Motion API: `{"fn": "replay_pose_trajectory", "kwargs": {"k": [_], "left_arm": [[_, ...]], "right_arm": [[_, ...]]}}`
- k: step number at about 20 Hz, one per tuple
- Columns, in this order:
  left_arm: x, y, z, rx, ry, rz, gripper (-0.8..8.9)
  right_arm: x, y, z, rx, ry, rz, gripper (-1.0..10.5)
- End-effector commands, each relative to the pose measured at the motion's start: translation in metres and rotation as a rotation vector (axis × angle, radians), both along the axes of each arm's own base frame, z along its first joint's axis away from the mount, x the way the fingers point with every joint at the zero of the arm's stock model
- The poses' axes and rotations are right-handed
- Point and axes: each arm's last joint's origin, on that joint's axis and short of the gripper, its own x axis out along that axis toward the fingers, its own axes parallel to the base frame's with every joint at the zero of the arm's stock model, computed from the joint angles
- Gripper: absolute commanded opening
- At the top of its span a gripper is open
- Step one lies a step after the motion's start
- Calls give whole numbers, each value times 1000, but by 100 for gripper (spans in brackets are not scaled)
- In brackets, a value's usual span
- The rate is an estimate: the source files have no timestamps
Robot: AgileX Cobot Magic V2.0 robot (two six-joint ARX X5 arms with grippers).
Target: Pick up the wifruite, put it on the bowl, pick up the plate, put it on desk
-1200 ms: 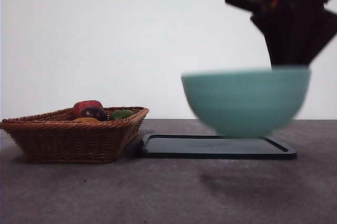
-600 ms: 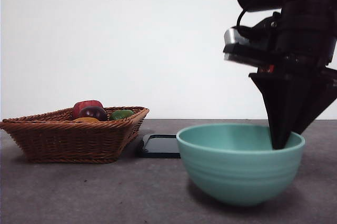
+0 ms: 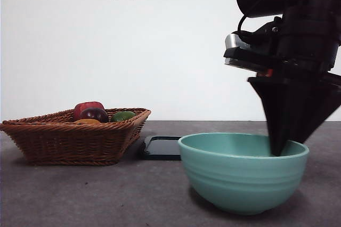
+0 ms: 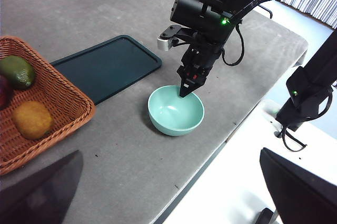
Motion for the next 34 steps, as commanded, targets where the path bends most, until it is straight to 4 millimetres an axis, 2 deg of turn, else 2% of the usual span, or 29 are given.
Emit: {"fn": "replay_pose_trajectory", "kwargs": {"k": [1, 2, 3, 6, 8, 13, 16, 20, 25, 30, 34], "left_arm": [[-1, 0, 3, -11, -15, -9, 625], [-1, 0, 3, -11, -15, -9, 625], [-1, 0, 3, -11, -15, -9, 625], [-1, 0, 3, -11, -15, -9, 625], [-1, 0, 3, -11, -15, -9, 625], [-1, 0, 3, -11, -15, -9, 625], [-1, 0, 3, -12, -16, -9, 625], [-1, 0, 3, -12, -16, -9, 625], [-1, 0, 3, -12, -17, -9, 625], [-1, 0, 3, -12, -16, -9, 625], [-1, 0, 3, -11, -16, -9, 625]], "right_arm": [[1, 2, 2, -23, -7, -9, 470], [-1, 0, 7, -30, -20, -10, 570], [-2, -1, 12, -35, -43, -7, 613], [-12, -8, 38, 6, -107, 1, 615], [-27, -18, 63, 53, -171, 0, 615], [-84, -57, 124, 197, -374, -6, 615], [-122, -83, 147, 318, -497, 6, 615], [-166, -111, 160, 452, -624, 32, 615], [-207, -140, 160, 538, -751, 32, 615], [-225, -152, 158, 586, -821, 34, 615], [-226, -153, 158, 589, -826, 34, 615]]}}
